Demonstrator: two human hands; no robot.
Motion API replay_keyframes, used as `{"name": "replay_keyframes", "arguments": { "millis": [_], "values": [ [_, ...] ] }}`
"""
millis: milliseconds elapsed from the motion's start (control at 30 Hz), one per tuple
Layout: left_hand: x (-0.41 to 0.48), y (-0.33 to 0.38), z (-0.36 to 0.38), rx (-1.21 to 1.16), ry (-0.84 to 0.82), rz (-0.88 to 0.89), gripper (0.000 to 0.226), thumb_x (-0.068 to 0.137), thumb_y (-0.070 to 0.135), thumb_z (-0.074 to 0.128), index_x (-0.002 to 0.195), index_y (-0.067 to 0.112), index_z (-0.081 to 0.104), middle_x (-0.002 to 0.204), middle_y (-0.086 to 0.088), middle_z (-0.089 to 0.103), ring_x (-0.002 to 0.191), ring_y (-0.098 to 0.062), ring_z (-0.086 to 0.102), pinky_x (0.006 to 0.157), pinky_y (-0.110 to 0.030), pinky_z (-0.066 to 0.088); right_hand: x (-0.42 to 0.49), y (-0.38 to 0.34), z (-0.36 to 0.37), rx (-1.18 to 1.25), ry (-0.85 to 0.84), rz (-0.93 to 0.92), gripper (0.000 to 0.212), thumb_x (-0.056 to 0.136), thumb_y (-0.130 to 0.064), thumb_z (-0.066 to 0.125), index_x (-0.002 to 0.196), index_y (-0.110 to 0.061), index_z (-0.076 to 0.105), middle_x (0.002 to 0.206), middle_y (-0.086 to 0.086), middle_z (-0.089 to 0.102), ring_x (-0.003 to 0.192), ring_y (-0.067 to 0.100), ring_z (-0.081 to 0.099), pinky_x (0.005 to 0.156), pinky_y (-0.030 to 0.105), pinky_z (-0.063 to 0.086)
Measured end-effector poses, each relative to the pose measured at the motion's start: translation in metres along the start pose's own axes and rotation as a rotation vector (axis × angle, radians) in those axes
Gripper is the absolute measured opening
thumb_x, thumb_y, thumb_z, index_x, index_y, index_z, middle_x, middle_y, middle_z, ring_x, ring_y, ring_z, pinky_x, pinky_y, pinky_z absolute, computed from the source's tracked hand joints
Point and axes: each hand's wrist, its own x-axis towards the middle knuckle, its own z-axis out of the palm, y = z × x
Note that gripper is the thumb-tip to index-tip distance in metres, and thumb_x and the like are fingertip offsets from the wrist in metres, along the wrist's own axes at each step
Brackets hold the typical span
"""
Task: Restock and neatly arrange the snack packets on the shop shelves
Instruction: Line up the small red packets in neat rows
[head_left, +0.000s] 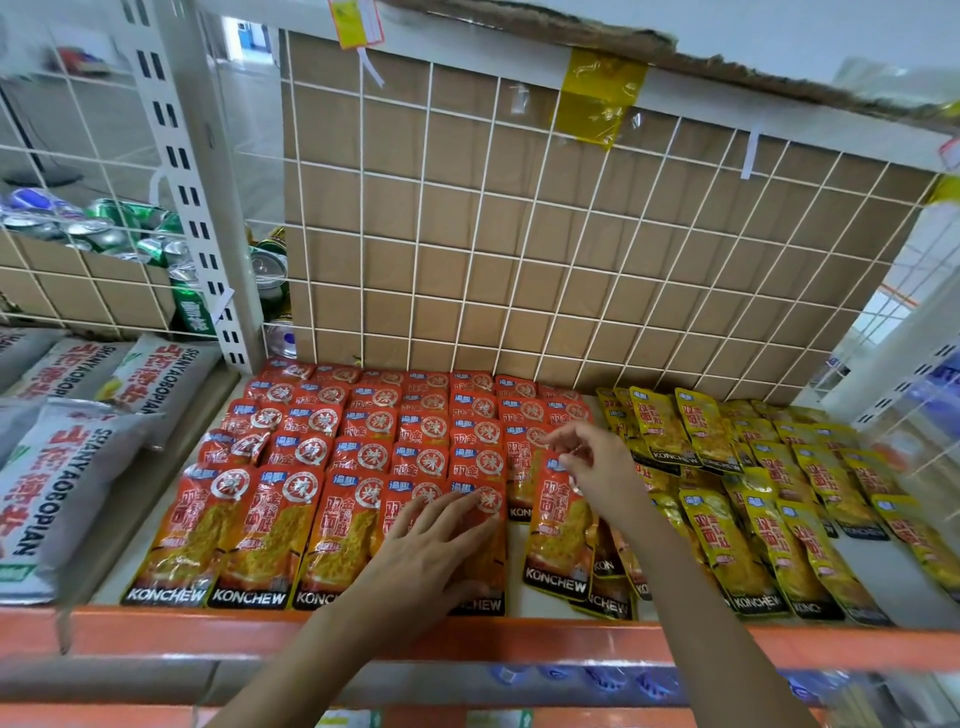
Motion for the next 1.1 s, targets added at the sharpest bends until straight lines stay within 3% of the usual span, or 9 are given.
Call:
{"name": "replay_keyframes", "arguments": {
  "millis": [100, 233, 333, 467, 567, 667, 833, 1100],
  "values": [
    [0.003, 0.002, -0.001, 0.025, -0.023, -0.003, 0.066, 0.090, 0.066, 0.004, 0.134, 0.036, 0.045, 0.134, 0.008, 0.051, 0.120, -0.014, 0.051, 0.098, -0.036, 0.034, 0.003, 0.004, 0.003, -0.055, -0.099, 0.015, 0.027, 0.086, -0.002, 0.059, 0.090, -0.029, 0.061, 0.091, -0.014, 0.061, 0.091, 0.004, 0.058, 0.082, 0.022, 0.048],
    [0.007, 0.004, -0.004, 0.036, -0.016, -0.012, 0.066, 0.087, 0.069, 0.008, 0.130, 0.038, 0.046, 0.130, 0.011, 0.054, 0.113, -0.012, 0.056, 0.094, -0.034, 0.038, 0.002, 0.004, 0.010, -0.105, -0.188, -0.005, 0.023, 0.087, -0.005, 0.059, 0.096, -0.026, 0.061, 0.091, -0.015, 0.060, 0.088, 0.001, 0.057, 0.079, 0.014, 0.046],
    [0.007, 0.003, -0.004, 0.027, -0.023, -0.006, 0.068, 0.086, 0.071, 0.007, 0.134, 0.037, 0.041, 0.133, 0.011, 0.051, 0.115, -0.013, 0.054, 0.096, -0.034, 0.032, 0.002, 0.001, 0.014, -0.144, -0.160, -0.034, 0.020, 0.088, -0.014, 0.061, 0.104, -0.025, 0.061, 0.106, -0.008, 0.060, 0.098, 0.005, 0.056, 0.091, 0.025, 0.048],
    [0.007, 0.003, -0.003, 0.052, 0.016, -0.006, 0.068, 0.088, 0.071, 0.012, 0.138, 0.034, 0.038, 0.136, 0.009, 0.048, 0.123, -0.012, 0.042, 0.099, -0.034, 0.032, 0.000, -0.011, 0.021, -0.203, -0.189, -0.120, 0.035, 0.094, -0.028, 0.050, 0.129, -0.023, 0.050, 0.137, -0.005, 0.046, 0.130, 0.013, 0.038, 0.108, 0.032, 0.028],
    [0.003, 0.001, 0.000, 0.044, 0.043, 0.001, 0.067, 0.088, 0.070, 0.023, 0.144, 0.033, 0.029, 0.145, 0.006, 0.038, 0.133, -0.014, 0.026, 0.113, -0.037, 0.019, 0.000, -0.016, 0.031, -0.196, -0.269, -0.150, 0.046, 0.095, -0.036, 0.046, 0.139, -0.027, 0.037, 0.148, -0.008, 0.033, 0.138, 0.012, 0.026, 0.112, 0.034, 0.021],
    [0.000, -0.002, 0.003, 0.087, 0.032, 0.000, 0.071, 0.087, 0.070, 0.023, 0.146, 0.032, 0.022, 0.149, 0.003, 0.033, 0.137, -0.015, 0.019, 0.109, -0.037, 0.010, 0.004, -0.013, 0.039, -0.222, -0.315, -0.180, 0.054, 0.093, -0.038, 0.050, 0.142, -0.026, 0.032, 0.150, -0.006, 0.031, 0.138, 0.013, 0.026, 0.113, 0.035, 0.021],
    [0.001, -0.003, 0.004, 0.107, 0.003, -0.010, 0.071, 0.088, 0.070, 0.015, 0.146, 0.031, 0.022, 0.148, 0.003, 0.035, 0.138, -0.013, 0.020, 0.108, -0.037, 0.009, 0.006, -0.006, 0.044, -0.198, -0.317, -0.192, 0.055, 0.091, -0.038, 0.054, 0.141, -0.026, 0.035, 0.148, -0.006, 0.034, 0.136, 0.013, 0.028, 0.112, 0.040, 0.028],
    [0.002, -0.004, 0.007, 0.093, 0.050, 0.014, 0.073, 0.084, 0.071, 0.027, 0.145, 0.031, 0.023, 0.147, 0.004, 0.037, 0.137, -0.013, 0.021, 0.108, -0.036, 0.009, 0.005, -0.004, 0.046, -0.204, -0.303, -0.203, 0.053, 0.091, -0.039, 0.054, 0.140, -0.026, 0.037, 0.147, -0.008, 0.036, 0.136, 0.011, 0.029, 0.113, 0.038, 0.026]
  ]
}}
